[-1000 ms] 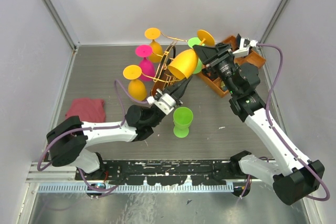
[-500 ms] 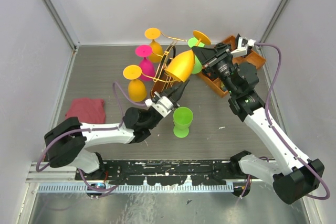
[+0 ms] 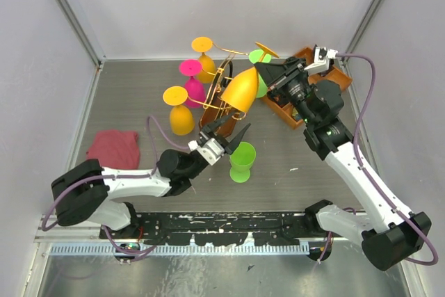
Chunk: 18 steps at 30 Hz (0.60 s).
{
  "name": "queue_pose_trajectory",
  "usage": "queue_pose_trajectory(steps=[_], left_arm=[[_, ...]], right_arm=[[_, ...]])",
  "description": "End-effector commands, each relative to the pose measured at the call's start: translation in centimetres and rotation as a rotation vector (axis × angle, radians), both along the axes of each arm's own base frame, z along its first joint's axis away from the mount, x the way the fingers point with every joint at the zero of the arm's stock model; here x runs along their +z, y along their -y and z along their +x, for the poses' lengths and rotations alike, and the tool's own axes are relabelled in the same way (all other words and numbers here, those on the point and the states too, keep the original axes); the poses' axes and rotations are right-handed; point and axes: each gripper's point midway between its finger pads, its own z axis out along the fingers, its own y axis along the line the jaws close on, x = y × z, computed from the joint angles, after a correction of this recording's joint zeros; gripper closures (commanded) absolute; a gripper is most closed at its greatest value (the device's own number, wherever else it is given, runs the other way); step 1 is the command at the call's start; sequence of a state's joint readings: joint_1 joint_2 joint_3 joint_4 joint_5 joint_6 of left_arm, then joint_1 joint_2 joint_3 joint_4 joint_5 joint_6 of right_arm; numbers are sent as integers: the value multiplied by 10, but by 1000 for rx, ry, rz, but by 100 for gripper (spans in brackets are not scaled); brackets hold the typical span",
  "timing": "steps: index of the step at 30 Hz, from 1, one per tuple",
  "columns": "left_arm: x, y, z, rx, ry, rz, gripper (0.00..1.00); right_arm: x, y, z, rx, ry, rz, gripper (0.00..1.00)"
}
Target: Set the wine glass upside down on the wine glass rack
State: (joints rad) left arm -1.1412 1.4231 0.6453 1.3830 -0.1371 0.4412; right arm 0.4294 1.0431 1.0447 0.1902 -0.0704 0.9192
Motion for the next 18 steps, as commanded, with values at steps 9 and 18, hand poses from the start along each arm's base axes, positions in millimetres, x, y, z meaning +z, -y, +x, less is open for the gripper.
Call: queue_pose_trajectory(steps=[9, 18], left_arm=[[-14, -62, -7, 89, -101, 16, 41], [15, -98, 34, 167, -362, 83, 44]], right_arm=[[40, 28, -4, -151, 157, -273, 95], [7, 48, -6, -219, 194, -536, 99]])
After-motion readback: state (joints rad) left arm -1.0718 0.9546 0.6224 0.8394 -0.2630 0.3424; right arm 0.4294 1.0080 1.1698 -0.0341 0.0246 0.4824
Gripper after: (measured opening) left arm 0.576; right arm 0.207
